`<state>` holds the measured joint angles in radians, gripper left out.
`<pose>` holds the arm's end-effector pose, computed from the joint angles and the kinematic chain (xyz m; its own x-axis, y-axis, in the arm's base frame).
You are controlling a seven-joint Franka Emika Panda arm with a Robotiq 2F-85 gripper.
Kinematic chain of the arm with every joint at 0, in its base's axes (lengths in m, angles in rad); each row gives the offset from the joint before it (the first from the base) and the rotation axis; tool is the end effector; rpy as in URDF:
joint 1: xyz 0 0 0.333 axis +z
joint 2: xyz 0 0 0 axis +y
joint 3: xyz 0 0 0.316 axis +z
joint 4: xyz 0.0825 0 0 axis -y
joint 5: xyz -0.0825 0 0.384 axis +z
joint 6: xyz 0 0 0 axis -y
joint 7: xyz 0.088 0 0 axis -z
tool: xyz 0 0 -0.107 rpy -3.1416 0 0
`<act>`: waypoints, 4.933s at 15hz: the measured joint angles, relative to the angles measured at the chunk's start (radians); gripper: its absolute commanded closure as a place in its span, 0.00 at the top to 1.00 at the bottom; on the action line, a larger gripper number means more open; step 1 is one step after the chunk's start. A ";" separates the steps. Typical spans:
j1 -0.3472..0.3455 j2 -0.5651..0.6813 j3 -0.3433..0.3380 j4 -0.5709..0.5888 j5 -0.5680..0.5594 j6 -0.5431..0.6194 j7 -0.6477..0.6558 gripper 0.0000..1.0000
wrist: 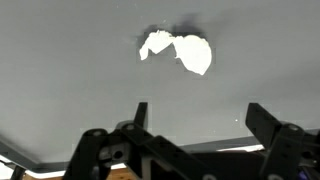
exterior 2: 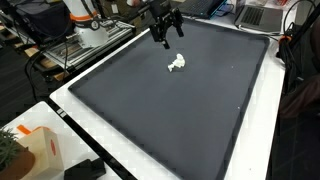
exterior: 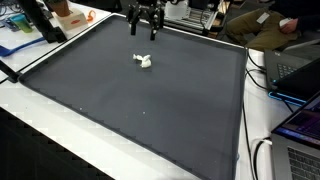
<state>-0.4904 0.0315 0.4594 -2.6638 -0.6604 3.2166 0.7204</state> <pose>0.4458 0.0456 0.2801 0.8705 -0.0952 0.4829 -0.0623 -0.9945 -0.0839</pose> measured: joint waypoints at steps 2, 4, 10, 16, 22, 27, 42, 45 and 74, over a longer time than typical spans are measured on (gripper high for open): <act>-0.006 0.016 -0.004 0.011 0.000 0.000 0.000 1.00; -0.006 0.020 -0.004 0.014 0.000 0.000 0.000 1.00; 0.297 0.045 -0.227 0.009 0.432 0.000 -0.336 1.00; 0.274 0.105 -0.196 0.024 0.446 -0.002 -0.349 1.00; 0.206 0.104 -0.162 0.041 0.447 -0.066 -0.350 1.00; 0.128 0.105 -0.086 0.088 0.501 -0.166 -0.404 1.00; 0.227 0.104 -0.164 0.175 0.909 -0.285 -0.757 1.00; 0.208 0.096 -0.169 0.231 0.973 -0.412 -0.843 1.00; 0.406 0.127 -0.437 0.489 0.878 -0.794 -0.676 1.00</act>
<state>-0.0841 0.1584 0.0227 -2.1748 0.2180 2.4226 0.0444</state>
